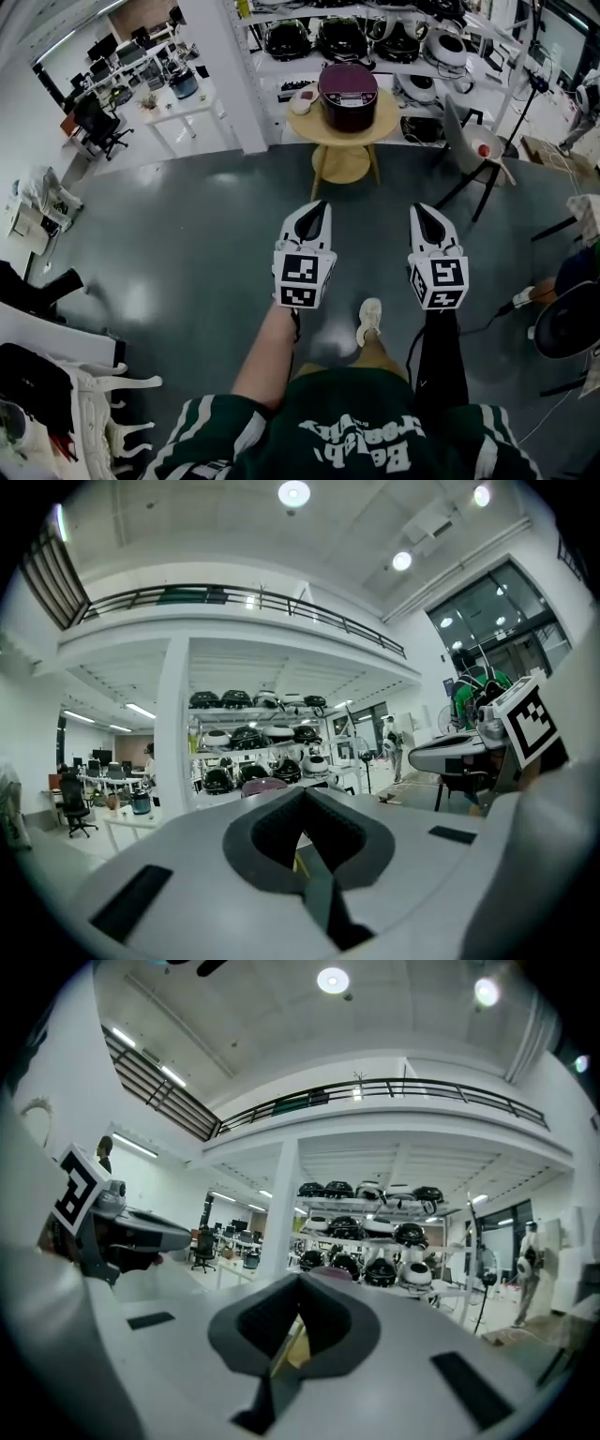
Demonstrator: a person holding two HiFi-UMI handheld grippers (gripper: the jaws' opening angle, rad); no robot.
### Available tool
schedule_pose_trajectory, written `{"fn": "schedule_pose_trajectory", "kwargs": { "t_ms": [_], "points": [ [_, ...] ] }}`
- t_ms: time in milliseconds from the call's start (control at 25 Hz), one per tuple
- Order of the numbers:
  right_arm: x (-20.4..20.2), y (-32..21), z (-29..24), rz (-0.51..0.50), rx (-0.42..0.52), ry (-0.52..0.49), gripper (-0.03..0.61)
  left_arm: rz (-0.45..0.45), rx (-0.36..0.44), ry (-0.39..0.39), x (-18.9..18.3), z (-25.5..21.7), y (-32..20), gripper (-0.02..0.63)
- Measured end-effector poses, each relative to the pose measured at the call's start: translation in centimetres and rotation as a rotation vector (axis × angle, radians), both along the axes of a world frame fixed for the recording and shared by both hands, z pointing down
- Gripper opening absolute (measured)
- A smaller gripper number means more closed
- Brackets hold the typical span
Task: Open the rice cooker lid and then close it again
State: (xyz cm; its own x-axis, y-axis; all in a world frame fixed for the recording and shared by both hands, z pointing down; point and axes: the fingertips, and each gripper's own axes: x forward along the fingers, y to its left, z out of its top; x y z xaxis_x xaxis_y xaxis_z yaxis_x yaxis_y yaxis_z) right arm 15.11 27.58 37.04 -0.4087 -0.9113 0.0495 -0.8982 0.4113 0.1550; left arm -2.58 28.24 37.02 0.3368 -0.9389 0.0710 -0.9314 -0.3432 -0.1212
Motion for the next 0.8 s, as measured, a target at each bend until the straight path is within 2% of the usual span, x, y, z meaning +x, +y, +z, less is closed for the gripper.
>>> {"fn": "schedule_pose_trajectory", "kwargs": {
  "t_ms": [320,600,800],
  "points": [
    [1.4,-14.5,0.8,-0.059,-0.018,0.014,0.005,-0.028,0.005,0.036,2.1,0.2,-13.7,0.0],
    [0.4,-27.2,0.3,-0.149,-0.009,0.042,0.005,-0.085,0.026,0.013,2.5,-0.6,-25.5,0.0],
    [-0.3,-33.9,0.0,-0.205,-0.012,0.044,0.005,-0.13,0.037,0.006,2.7,-1.1,-32.0,0.0]
  ]
}}
